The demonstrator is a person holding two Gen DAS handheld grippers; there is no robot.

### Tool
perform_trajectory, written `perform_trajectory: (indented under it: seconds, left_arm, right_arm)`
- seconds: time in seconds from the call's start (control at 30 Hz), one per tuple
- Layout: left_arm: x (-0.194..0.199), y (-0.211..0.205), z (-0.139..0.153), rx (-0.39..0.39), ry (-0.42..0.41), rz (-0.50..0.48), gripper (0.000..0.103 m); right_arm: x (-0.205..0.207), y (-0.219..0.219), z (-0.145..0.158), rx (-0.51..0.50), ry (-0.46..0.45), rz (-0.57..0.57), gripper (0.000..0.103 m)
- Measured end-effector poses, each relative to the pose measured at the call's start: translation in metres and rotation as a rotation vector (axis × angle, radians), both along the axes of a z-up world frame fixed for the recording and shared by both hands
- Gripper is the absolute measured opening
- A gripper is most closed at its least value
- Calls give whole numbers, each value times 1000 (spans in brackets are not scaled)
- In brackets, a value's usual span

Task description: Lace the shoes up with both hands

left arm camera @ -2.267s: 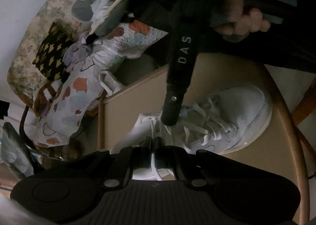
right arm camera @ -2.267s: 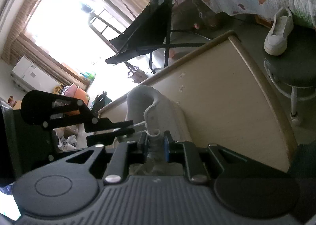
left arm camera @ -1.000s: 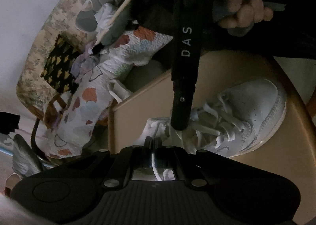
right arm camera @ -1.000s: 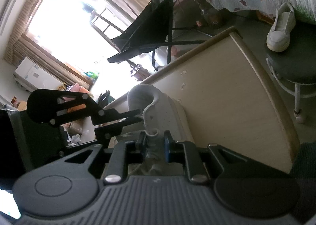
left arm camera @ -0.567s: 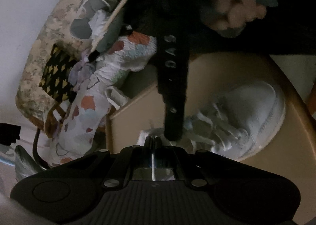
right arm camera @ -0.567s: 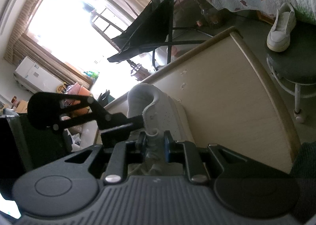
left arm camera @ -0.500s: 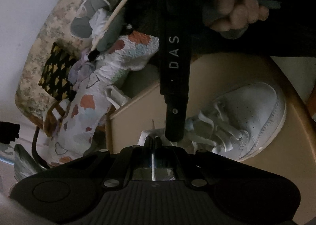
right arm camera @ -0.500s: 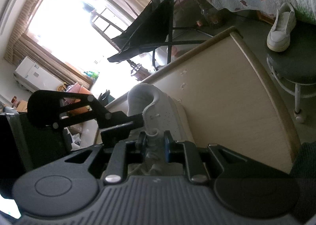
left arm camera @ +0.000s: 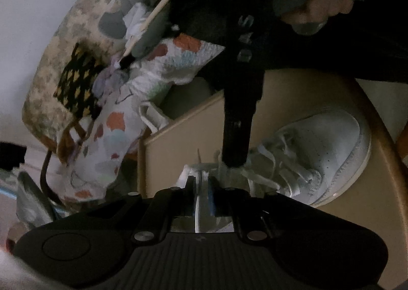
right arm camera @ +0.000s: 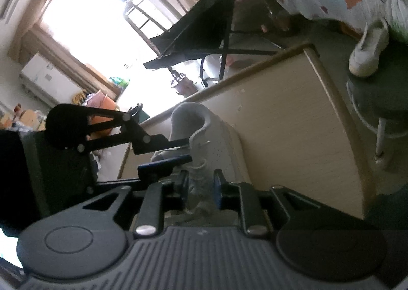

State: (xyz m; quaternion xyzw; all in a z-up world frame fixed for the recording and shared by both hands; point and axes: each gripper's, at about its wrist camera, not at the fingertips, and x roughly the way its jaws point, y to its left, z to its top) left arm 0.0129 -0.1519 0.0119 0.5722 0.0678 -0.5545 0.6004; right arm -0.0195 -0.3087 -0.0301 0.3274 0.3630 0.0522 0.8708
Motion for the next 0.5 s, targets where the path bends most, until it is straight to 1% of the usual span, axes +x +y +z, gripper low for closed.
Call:
perform_trajectory:
  seconds: [0.1,0.2,0.27,0.3,0.37,0.4,0.43,0.5]
  left_arm:
    - [0,5,5,-25,4,48,16]
    - [1,11,14,-68,27,117,17]
    - [2,16,21,-125,58,194,17]
    - [2,20,25,-166,79,244,17]
    - [5,28,32,-280,166,351,17]
    - [7,32,36,-343,220,414,17]
    - [8,37,40,-406,273,476,17]
    - [8,47,44,-542,360,627,17]
  right_arm:
    - [-5,2,12,-77,-2,25,24]
    - [-9,8,25,-195,-7,68,26]
    - [-11,13,35,-288,-21,108,26]
    - [-13,18,39,-347,-44,135,25]
    - [-12,29,49,-494,-78,207,25]
    - [-10,36,52,-576,-81,249,25]
    - [-9,45,54,-680,-85,290,25]
    - [-5,61,53,-858,-88,370,24]
